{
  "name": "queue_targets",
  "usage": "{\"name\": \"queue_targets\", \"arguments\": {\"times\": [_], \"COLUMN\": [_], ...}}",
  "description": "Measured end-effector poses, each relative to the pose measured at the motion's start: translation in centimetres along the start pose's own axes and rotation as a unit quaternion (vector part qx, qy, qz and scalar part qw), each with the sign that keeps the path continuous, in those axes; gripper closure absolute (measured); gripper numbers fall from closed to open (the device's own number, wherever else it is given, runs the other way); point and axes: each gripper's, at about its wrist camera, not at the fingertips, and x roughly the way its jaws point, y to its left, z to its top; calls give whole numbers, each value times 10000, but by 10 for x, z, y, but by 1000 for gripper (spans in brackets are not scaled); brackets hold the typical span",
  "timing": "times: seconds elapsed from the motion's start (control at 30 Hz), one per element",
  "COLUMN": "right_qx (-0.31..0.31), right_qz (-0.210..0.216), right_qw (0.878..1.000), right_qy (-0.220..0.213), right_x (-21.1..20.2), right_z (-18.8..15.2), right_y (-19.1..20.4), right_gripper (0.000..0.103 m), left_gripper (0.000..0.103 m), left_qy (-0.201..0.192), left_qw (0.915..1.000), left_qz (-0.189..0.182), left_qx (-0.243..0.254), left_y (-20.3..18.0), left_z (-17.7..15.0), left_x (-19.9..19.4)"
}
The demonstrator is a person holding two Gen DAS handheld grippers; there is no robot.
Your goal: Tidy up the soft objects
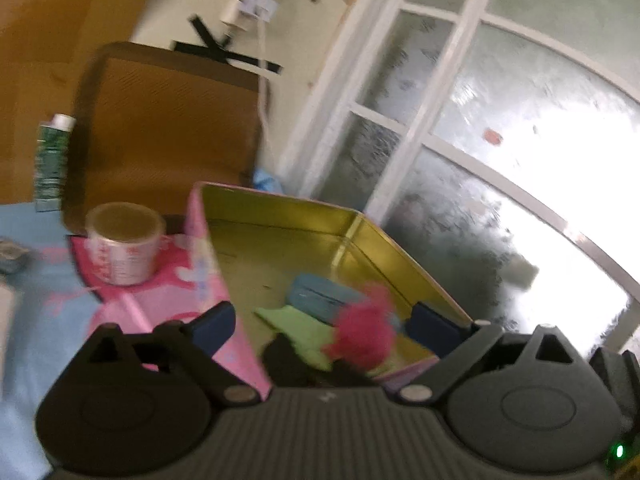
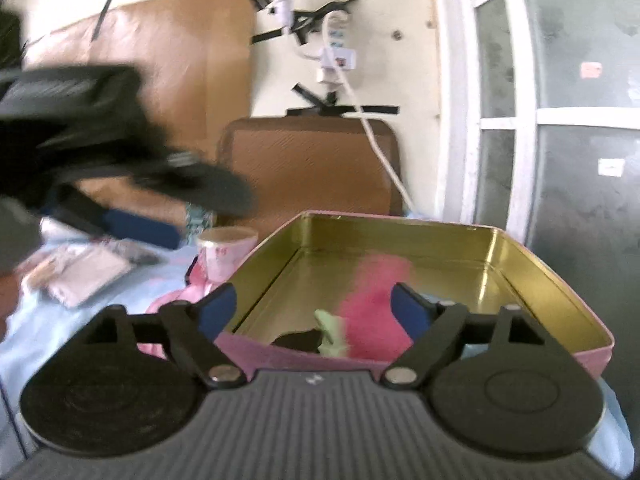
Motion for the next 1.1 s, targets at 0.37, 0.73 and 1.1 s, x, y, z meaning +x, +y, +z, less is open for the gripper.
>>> {"name": "queue_targets", "arguments": {"times": [0.37,0.73,1.1], "right_qx": [-228,-802,-736], "right_qz": [878,1958,2122], "right_qw": [9936,9769,9690], "right_qy": [-676,309,1028], "right_x": [0,21,55], "right_z": [9,-8,-10], "right_y": [60,147,175], "right_gripper": [13,13,13], "left_gripper": [1,1,1], "left_qy": [-899,-1052,-985], "left_qw": [9879,9649,9538], "left_qz": [1225,2260,2212], "left_qx": [-312,-829,-1780], "left_y": [73,151,205], "left_z": [-31,-60,-91], "left_x": [-110,-167,-177]}}
